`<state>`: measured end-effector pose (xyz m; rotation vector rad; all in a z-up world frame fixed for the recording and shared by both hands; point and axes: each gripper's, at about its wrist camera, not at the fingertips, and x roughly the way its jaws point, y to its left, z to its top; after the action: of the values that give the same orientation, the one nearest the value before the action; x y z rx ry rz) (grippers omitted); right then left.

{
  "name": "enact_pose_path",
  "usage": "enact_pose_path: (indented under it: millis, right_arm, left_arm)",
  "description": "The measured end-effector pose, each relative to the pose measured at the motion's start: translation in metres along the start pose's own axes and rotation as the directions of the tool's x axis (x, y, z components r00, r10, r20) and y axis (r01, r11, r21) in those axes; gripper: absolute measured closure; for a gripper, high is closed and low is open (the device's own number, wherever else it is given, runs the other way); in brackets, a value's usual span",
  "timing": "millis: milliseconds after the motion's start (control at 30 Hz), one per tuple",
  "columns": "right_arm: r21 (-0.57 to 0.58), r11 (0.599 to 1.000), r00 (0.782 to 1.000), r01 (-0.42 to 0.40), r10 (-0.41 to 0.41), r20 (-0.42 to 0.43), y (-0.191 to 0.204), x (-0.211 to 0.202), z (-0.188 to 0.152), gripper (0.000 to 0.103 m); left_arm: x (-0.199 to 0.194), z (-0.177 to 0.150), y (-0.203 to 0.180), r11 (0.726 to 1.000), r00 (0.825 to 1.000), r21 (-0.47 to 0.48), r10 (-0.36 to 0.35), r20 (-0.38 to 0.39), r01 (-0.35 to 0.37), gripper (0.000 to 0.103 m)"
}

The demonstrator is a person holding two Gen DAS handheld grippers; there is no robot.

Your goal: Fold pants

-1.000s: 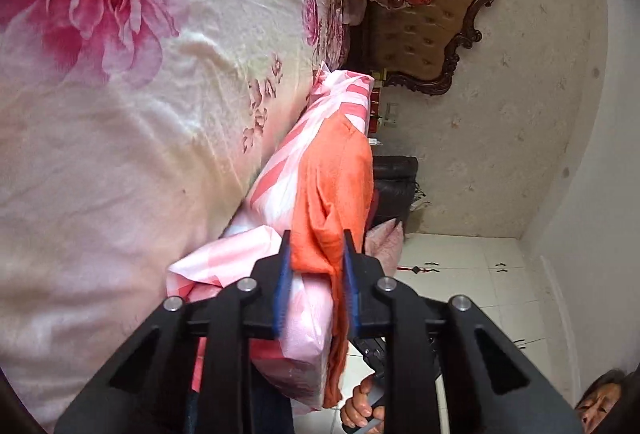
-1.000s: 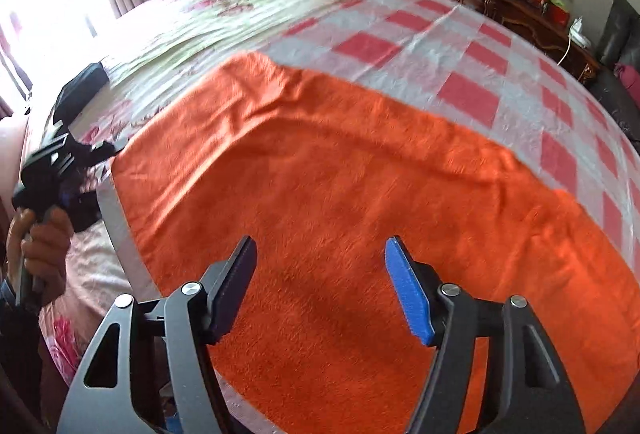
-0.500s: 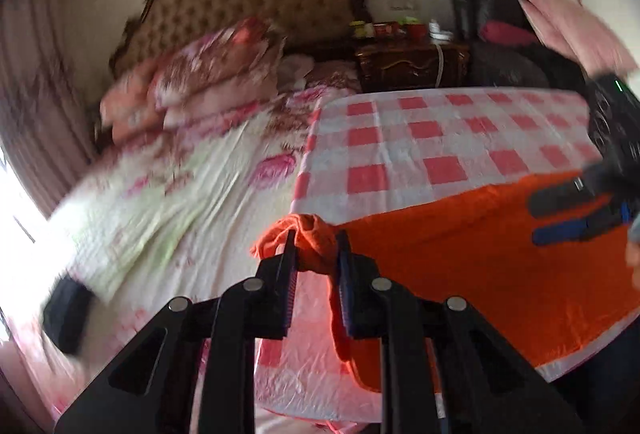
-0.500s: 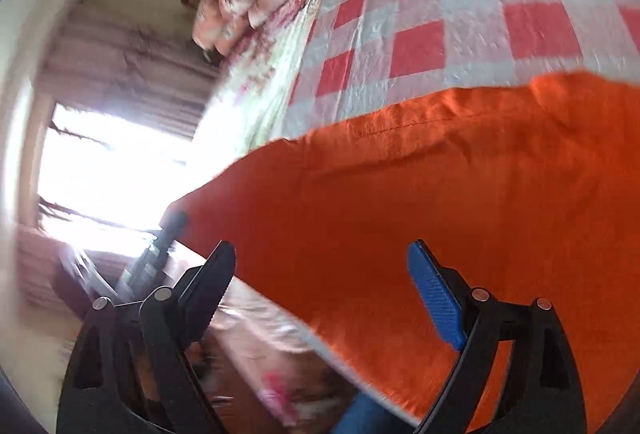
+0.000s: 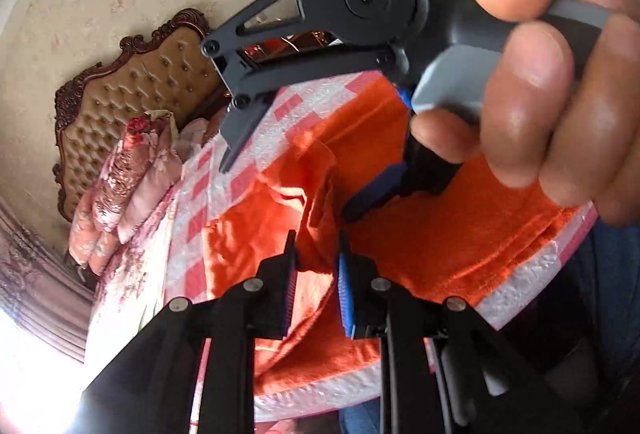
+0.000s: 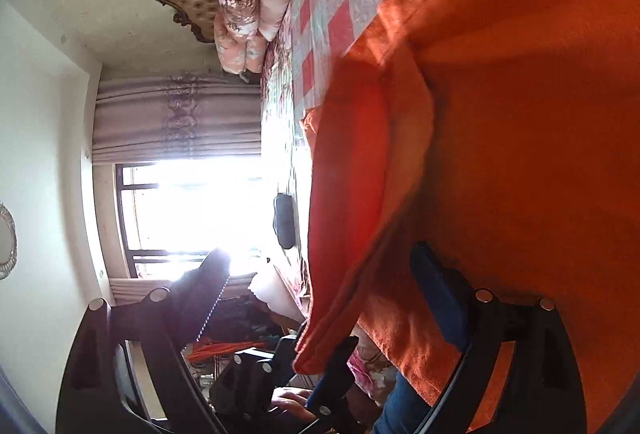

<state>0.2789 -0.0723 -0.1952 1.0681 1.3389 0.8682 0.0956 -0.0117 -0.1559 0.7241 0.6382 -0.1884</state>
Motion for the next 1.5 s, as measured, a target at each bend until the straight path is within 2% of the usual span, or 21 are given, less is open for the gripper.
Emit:
enact_pose_path:
  millis: [200,300,333,367,400,433,567,667,800,833,867,1067,1100,1133,1167,1333,1500]
  right_arm:
    - [-0.044,0.999,0.999,0.027,-0.028,-0.025,0.011,0.016,0.011,0.015]
    - [-0.089,0.988,0.991,0.129,-0.126,0.033,0.020,0.017,0.025,0.017]
    - [-0.103,0.979,0.983,0.178,-0.173,0.060,0.023,0.016,0.030,0.037]
    - [-0.115,0.968,0.974,0.221,-0.213,0.080,0.025,0.017,0.034,0.052]
    - [-0.123,0.954,0.959,0.274,-0.261,0.106,0.026,0.016,0.036,0.079]
    - [-0.129,0.940,0.944,0.317,-0.300,0.137,0.027,0.014,0.037,0.094]
    - [-0.181,0.921,0.922,0.346,-0.298,0.246,0.042,-0.013,0.033,0.095]
    - [-0.209,0.882,0.884,0.423,-0.351,0.307,0.045,-0.031,0.032,0.095]
    - [-0.151,0.868,0.862,0.473,-0.421,0.281,0.011,-0.034,0.035,0.093]
    - [-0.153,0.862,0.859,0.484,-0.434,0.272,0.004,-0.031,0.033,0.086]
    - [-0.152,0.857,0.855,0.492,-0.443,0.268,-0.002,-0.028,0.030,0.084]
    - [-0.149,0.846,0.836,0.512,-0.450,0.313,0.004,-0.041,0.029,0.081]
    - [-0.155,0.845,0.834,0.512,-0.447,0.323,0.006,-0.043,0.028,0.083]
    - [-0.168,0.833,0.827,0.526,-0.456,0.329,0.008,-0.043,0.029,0.093]
    - [-0.171,0.822,0.816,0.544,-0.470,0.335,0.008,-0.043,0.028,0.094]
    - [-0.177,0.812,0.809,0.556,-0.479,0.340,0.006,-0.047,0.025,0.095]
    - [-0.186,0.779,0.781,0.598,-0.516,0.351,0.009,-0.046,0.021,0.095]
  left_arm:
    - [-0.002,-0.002,0.000,0.999,1.000,0.039,0.014,-0.014,-0.014,0.085]
    - [-0.009,-0.007,-0.007,0.998,1.000,0.055,0.006,-0.018,-0.005,0.085]
    - [-0.012,-0.008,-0.010,0.998,1.000,0.059,0.007,-0.019,-0.005,0.085]
    - [-0.012,-0.008,-0.011,0.998,1.000,0.063,0.009,-0.020,-0.008,0.085]
    - [-0.015,-0.009,-0.014,0.998,1.000,0.066,0.013,-0.018,-0.012,0.085]
    - [-0.016,-0.008,-0.016,0.998,1.000,0.067,0.015,-0.014,-0.014,0.085]
    - [-0.024,0.001,-0.028,0.999,1.000,0.051,-0.018,0.024,0.017,0.085]
    - [-0.020,0.009,-0.050,0.996,0.996,0.052,-0.077,0.035,0.075,0.086]
    - [-0.012,0.009,-0.076,0.988,0.991,0.066,-0.137,0.008,0.136,0.089]
    - [-0.010,0.006,-0.081,0.987,0.990,0.074,-0.140,0.002,0.140,0.089]
    - [-0.009,0.004,-0.083,0.987,0.990,0.078,-0.142,-0.004,0.142,0.089]
    - [-0.004,0.000,-0.083,0.988,0.989,0.061,-0.145,-0.009,0.145,0.090]
    - [-0.004,-0.001,-0.086,0.988,0.990,0.060,-0.144,-0.006,0.144,0.090]
    - [-0.005,-0.001,-0.087,0.988,0.990,0.060,-0.144,-0.004,0.144,0.090]
    - [-0.005,-0.001,-0.088,0.988,0.990,0.063,-0.144,-0.002,0.144,0.090]
    - [-0.004,-0.001,-0.085,0.987,0.989,0.062,-0.151,-0.001,0.151,0.090]
    - [-0.006,-0.003,-0.084,0.982,0.984,0.049,-0.180,0.001,0.180,0.089]
